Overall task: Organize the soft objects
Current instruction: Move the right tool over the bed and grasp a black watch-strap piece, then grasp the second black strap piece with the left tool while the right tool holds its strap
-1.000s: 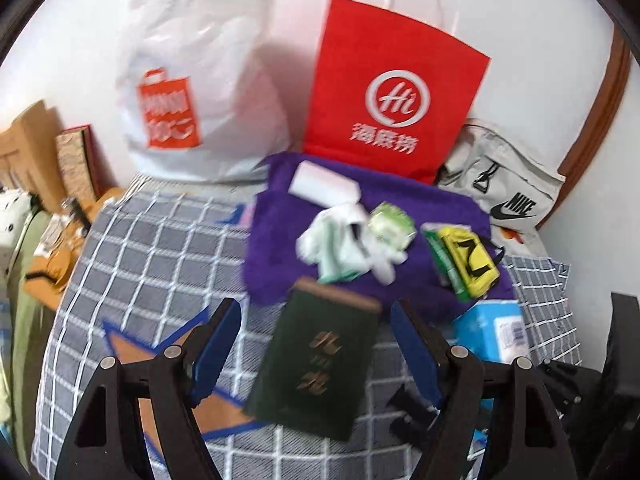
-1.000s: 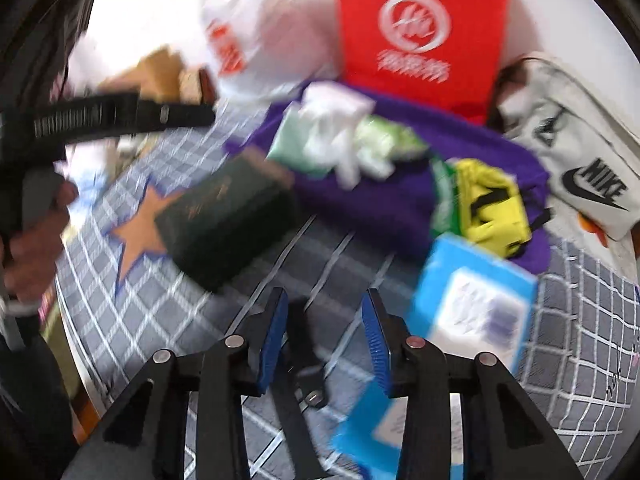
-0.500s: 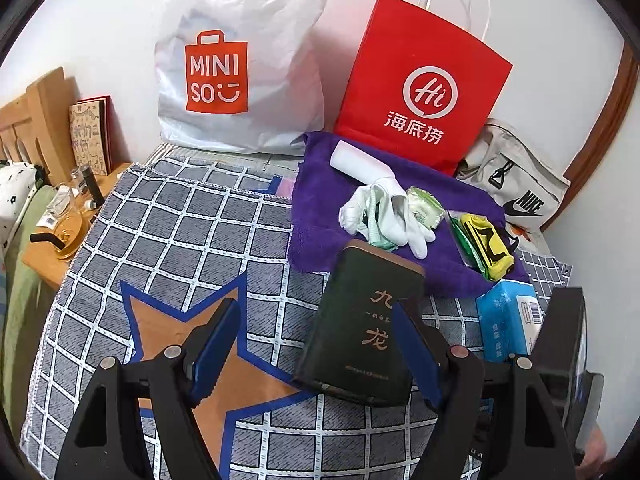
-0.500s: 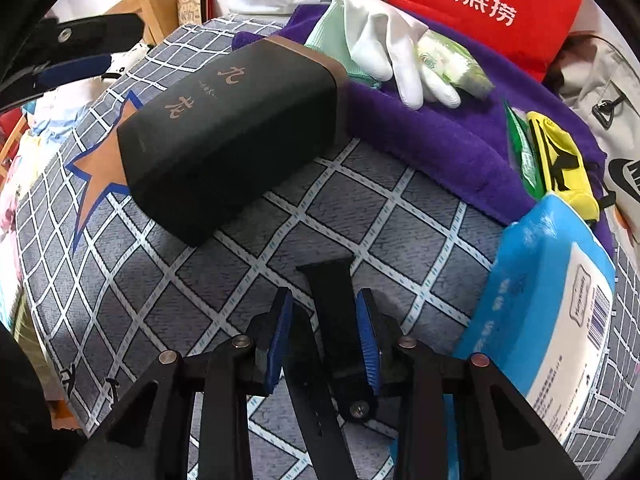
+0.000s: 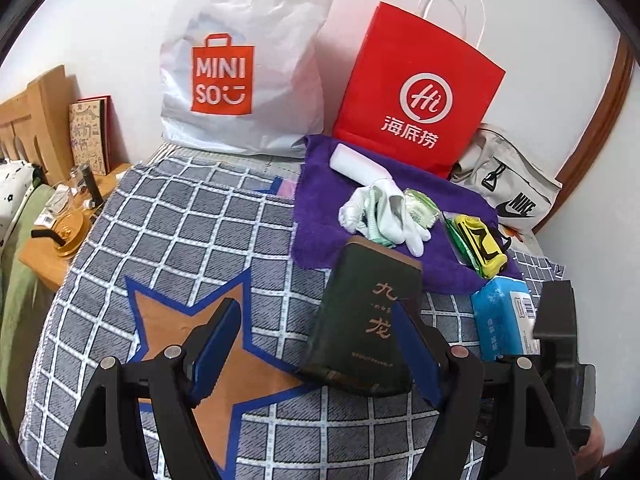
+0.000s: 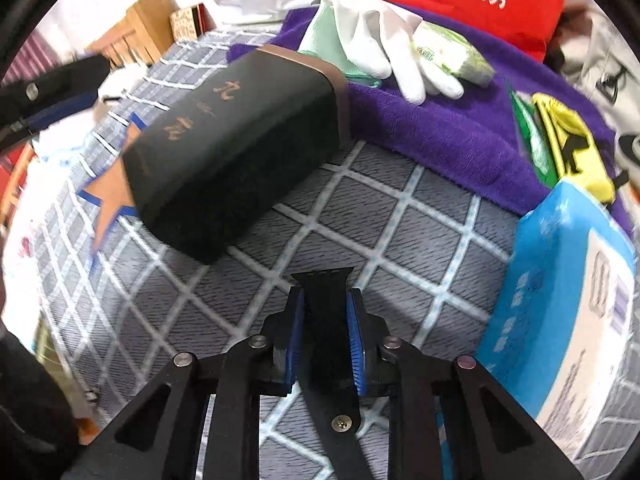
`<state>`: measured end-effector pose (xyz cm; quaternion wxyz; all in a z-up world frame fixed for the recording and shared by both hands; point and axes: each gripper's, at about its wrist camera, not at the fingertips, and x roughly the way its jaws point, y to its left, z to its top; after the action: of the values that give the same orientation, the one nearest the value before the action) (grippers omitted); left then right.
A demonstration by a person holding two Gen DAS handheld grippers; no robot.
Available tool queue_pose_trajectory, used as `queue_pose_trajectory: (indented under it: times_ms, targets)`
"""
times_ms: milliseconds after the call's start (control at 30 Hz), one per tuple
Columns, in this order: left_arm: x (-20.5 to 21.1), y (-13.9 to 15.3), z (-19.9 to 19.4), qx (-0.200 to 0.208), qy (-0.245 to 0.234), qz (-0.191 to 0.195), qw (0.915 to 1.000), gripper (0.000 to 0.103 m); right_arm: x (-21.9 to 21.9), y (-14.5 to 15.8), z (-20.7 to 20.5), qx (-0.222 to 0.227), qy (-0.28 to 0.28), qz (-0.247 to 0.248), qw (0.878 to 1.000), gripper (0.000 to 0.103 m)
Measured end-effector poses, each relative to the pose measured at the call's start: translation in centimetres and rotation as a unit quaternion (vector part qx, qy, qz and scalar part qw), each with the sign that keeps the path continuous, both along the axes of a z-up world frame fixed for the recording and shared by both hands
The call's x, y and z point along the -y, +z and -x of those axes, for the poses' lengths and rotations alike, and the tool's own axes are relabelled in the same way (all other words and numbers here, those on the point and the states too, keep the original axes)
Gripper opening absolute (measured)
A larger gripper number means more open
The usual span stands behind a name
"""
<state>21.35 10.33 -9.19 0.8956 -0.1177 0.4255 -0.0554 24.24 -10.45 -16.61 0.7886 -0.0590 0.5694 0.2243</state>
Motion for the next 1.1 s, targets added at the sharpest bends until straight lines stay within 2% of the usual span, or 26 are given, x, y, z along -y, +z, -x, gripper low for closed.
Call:
queue_pose_trajectory:
  times_ms: [200,367,600,800,867,900,1000,1100]
  targets:
    - [-0.5,0.3,1.5,0.001,0.006,0.004,1.0,0.076,1.0,2.1,2.7,0.01,-0.011,-0.021,1.0,0.021]
    - [0.3,0.9,3.1,0.007,-0.003,-0.003,1.0,0.076,2.3,3.1,6.1,0.011,-0.017,-0.017,1.0,0.021]
    - [1.8,0.6,5.9,0.011,-0.014,-0.008,0.9998,0.076,3.7,1.9,10.6,0.006,-0.023,-0.011,1.0,0.022]
    - [2.8,-0.1,7.8,0.008,-0.022,-0.014,0.9996,0.076,3.3,0.4,12.6,0.017,-0.016,0.002,1.0,0.024]
    - [2.8,-0.3,8.3,0.006,-0.021,-0.018,0.9996,0.076,3.7,0.4,13.4,0.017,-0.015,-0.008,1.0,0.027]
    - [2.8,-0.4,8.6,0.005,-0.02,-0.02,0.9996,0.076,3.8,0.2,13.7,0.012,-0.012,-0.007,1.0,0.032]
    - [2.7,-0.8,9.0,0.0,-0.016,-0.02,0.9997,0.076,3.4,-0.1,14.5,0.033,-0.007,0.006,0.999,0.033]
    - [3.1,-1.0,9.5,-0.001,-0.018,-0.028,0.9995,0.076,2.4,-0.5,15.1,0.075,0.004,0.031,0.997,0.031]
